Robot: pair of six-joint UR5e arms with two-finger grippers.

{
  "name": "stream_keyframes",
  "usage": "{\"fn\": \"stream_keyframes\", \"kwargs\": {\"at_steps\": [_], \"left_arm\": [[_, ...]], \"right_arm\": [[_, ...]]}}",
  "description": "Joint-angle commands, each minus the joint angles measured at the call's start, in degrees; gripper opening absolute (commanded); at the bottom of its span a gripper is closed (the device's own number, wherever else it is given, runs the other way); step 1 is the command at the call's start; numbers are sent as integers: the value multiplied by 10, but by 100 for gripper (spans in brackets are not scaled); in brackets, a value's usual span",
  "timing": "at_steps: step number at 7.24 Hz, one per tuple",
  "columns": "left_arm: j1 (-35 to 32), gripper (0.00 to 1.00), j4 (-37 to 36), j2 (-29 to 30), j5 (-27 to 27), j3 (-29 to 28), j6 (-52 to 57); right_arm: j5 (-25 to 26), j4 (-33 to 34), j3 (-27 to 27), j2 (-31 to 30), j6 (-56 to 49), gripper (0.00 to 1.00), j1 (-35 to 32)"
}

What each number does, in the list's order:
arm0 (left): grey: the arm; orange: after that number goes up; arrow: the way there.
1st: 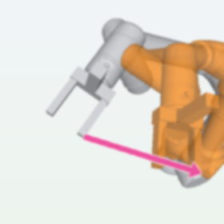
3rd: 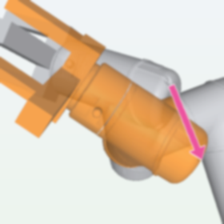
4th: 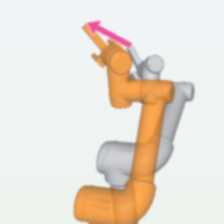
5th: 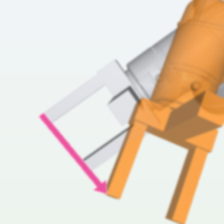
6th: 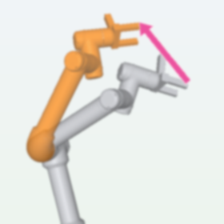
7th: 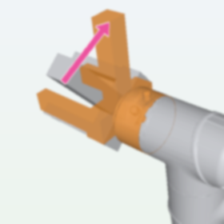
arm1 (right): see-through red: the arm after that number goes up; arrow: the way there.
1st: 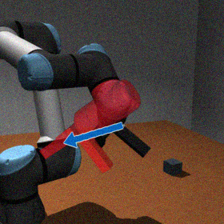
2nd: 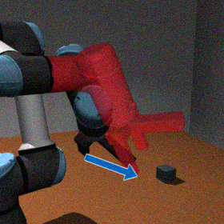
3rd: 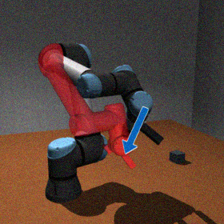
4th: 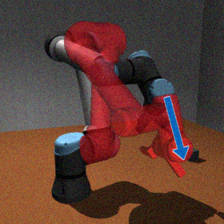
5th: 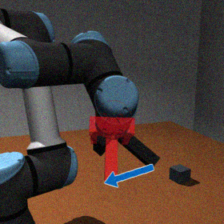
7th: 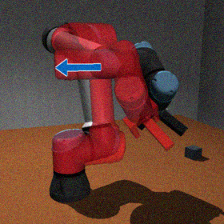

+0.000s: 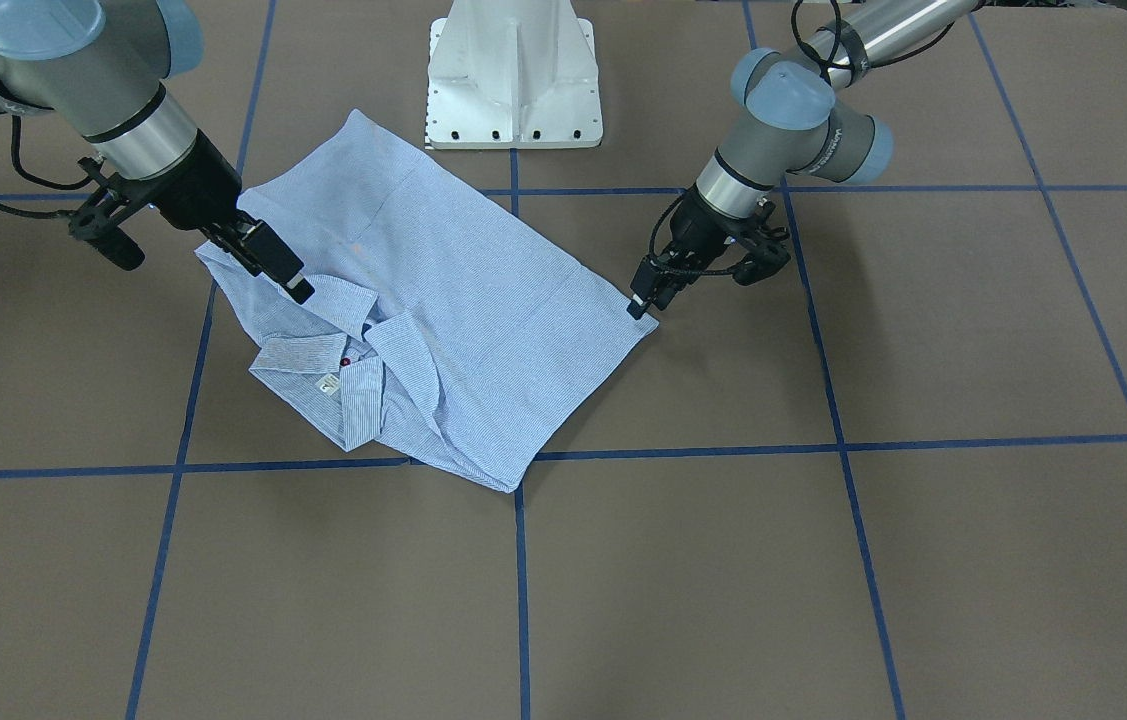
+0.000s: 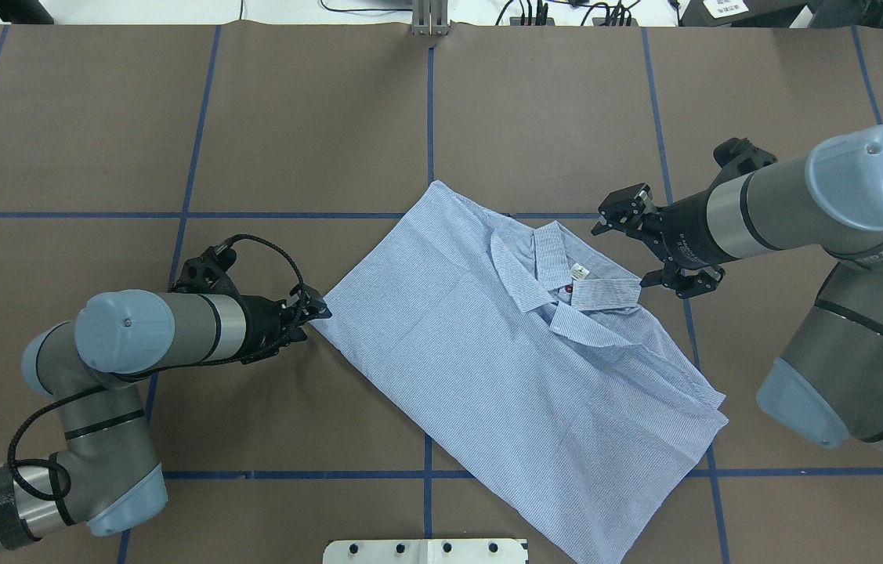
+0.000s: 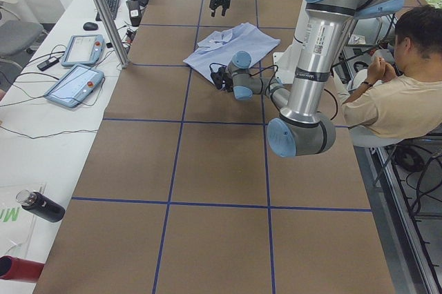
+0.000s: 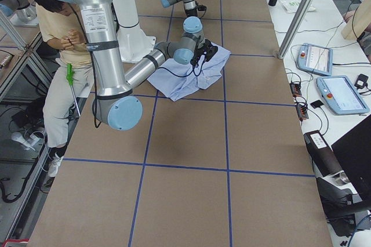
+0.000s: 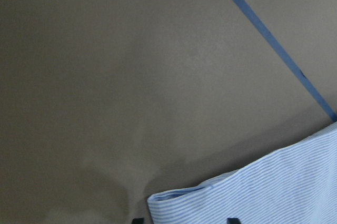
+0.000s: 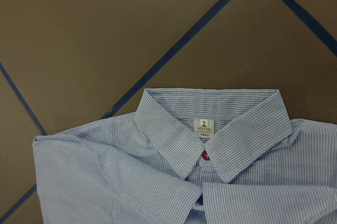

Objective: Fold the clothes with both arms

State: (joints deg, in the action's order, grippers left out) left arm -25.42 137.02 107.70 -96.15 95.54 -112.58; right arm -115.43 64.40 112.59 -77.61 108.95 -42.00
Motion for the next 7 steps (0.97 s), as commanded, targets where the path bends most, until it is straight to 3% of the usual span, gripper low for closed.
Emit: {"fn": "stream_keyframes", "kwargs": {"at_steps": [1, 7], "left_arm": [[2, 56, -2, 1, 3, 0, 1], [3, 54, -2, 0, 7, 2, 3]], "right_arm": [[0, 0, -5, 1, -1, 100, -1], [0, 0, -9, 1, -1, 100, -1]]}}
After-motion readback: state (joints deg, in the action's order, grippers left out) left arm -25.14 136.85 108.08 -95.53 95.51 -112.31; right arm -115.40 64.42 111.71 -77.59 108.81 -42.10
